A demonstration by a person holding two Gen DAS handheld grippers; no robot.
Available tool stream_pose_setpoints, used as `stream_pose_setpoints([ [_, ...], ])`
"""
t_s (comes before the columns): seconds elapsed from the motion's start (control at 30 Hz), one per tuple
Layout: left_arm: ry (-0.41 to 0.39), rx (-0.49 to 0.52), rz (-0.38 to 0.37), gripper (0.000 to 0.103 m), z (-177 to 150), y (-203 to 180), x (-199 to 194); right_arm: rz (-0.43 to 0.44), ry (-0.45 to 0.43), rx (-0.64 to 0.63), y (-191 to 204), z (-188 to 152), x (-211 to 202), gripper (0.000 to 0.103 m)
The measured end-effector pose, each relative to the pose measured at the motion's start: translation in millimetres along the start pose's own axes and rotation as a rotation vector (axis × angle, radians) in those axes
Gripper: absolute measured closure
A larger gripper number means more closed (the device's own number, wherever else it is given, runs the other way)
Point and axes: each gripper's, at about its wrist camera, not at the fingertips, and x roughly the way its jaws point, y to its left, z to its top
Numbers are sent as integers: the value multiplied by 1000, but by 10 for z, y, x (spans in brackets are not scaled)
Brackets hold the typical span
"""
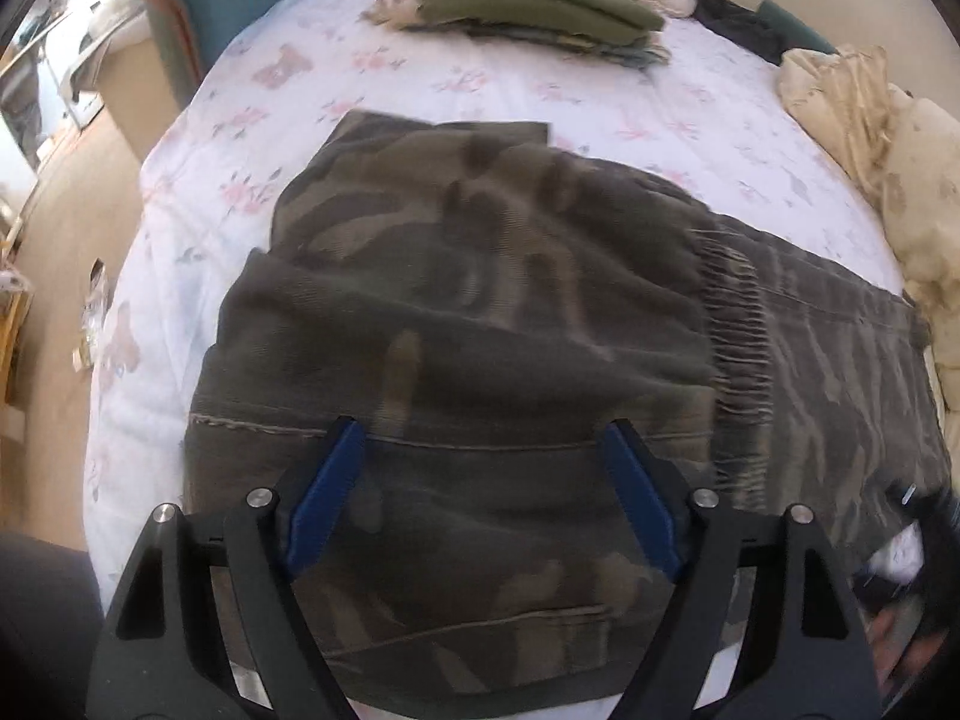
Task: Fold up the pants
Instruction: 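Grasp the pant leg cuff with the right tool and lift it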
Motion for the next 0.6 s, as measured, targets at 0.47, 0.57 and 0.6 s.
stream_pose_setpoints([
  [0.47,24,14,16,24,1,-12,62,-73,-335,150,-677,2039,-799,28],
  [0.57,19,18,29,24,-5,-35,69,-93,-354,71,-678,2014,-753,28],
  [0.6,19,18,34,24,-5,-43,72,-115,-362,43,-659,1980,-783,33],
])
